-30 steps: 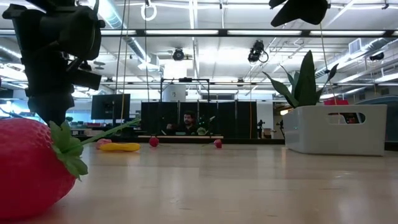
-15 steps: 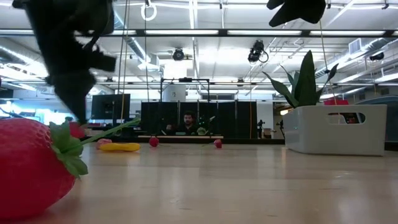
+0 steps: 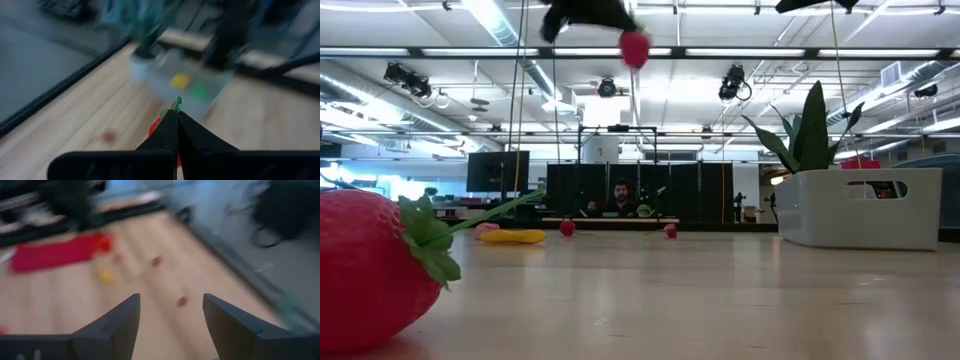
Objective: Pick and placing Produce into tupperware
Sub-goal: Put the top strawberry into the bin
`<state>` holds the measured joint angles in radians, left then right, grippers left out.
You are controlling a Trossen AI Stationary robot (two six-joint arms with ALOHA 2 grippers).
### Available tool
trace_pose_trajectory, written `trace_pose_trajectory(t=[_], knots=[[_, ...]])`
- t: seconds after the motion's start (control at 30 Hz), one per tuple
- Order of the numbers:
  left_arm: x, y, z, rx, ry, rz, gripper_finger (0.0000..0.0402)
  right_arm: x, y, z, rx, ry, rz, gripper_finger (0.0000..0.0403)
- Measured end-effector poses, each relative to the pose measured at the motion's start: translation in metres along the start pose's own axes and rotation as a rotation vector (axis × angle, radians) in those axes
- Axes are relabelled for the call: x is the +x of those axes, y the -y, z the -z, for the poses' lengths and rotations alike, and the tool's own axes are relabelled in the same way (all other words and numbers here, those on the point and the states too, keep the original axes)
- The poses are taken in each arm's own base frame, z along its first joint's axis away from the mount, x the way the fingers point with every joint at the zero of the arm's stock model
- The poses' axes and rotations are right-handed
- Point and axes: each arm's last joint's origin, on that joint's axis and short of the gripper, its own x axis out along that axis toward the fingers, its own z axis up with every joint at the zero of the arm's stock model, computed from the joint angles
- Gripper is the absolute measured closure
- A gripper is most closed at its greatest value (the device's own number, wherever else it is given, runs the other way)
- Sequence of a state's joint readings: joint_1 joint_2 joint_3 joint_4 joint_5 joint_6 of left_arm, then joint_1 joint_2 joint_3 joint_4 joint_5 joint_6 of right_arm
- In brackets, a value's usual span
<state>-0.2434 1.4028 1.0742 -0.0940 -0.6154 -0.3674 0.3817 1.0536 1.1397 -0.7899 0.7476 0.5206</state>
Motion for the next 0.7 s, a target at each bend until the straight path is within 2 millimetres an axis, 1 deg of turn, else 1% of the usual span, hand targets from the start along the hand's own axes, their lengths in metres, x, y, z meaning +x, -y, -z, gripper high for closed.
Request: trace_pose_trajectory(t=[0.07, 0.13, 0.27, 0.33, 0.37, 0.43, 0.53, 0.6, 0.7], knots=[[0.012, 0.006, -0.005, -0.025, 0.074, 0.055, 0.0400, -0.009, 0.010, -0.003, 0.019, 0.049, 0.049, 0.0179], [0.027, 0.009, 0.002, -0.031, 0.087, 0.051, 0.0400, -0.016, 0.017, -0.004, 0.037, 0.079, 0.068, 0.0179], [0.071, 0.011, 0.022, -0.027, 0.121, 0.042, 0.0401, -0.025, 0.027, -0.006, 0.091, 0.118, 0.090, 0.0179], [0.094, 0.014, 0.027, -0.042, 0.226, 0.106, 0.0401, -0.025, 0.028, -0.006, 0.101, 0.118, 0.095, 0.0179], [0.102, 0.014, 0.028, -0.053, 0.277, 0.147, 0.0401, -0.025, 0.028, -0.006, 0.102, 0.117, 0.095, 0.0179], [0.123, 0.014, 0.026, -0.091, 0.385, 0.249, 0.0401, -0.024, 0.027, -0.005, 0.091, 0.112, 0.098, 0.0179], [0.157, 0.013, 0.028, -0.126, 0.359, 0.296, 0.0401, -0.020, 0.024, -0.004, 0.059, 0.097, 0.108, 0.0179], [0.180, 0.011, 0.030, -0.133, 0.325, 0.276, 0.0401, -0.018, 0.022, -0.002, 0.039, 0.082, 0.117, 0.0179], [0.212, 0.016, 0.026, -0.122, 0.301, 0.313, 0.0401, -0.014, 0.019, -0.001, 0.025, 0.071, 0.125, 0.0179]])
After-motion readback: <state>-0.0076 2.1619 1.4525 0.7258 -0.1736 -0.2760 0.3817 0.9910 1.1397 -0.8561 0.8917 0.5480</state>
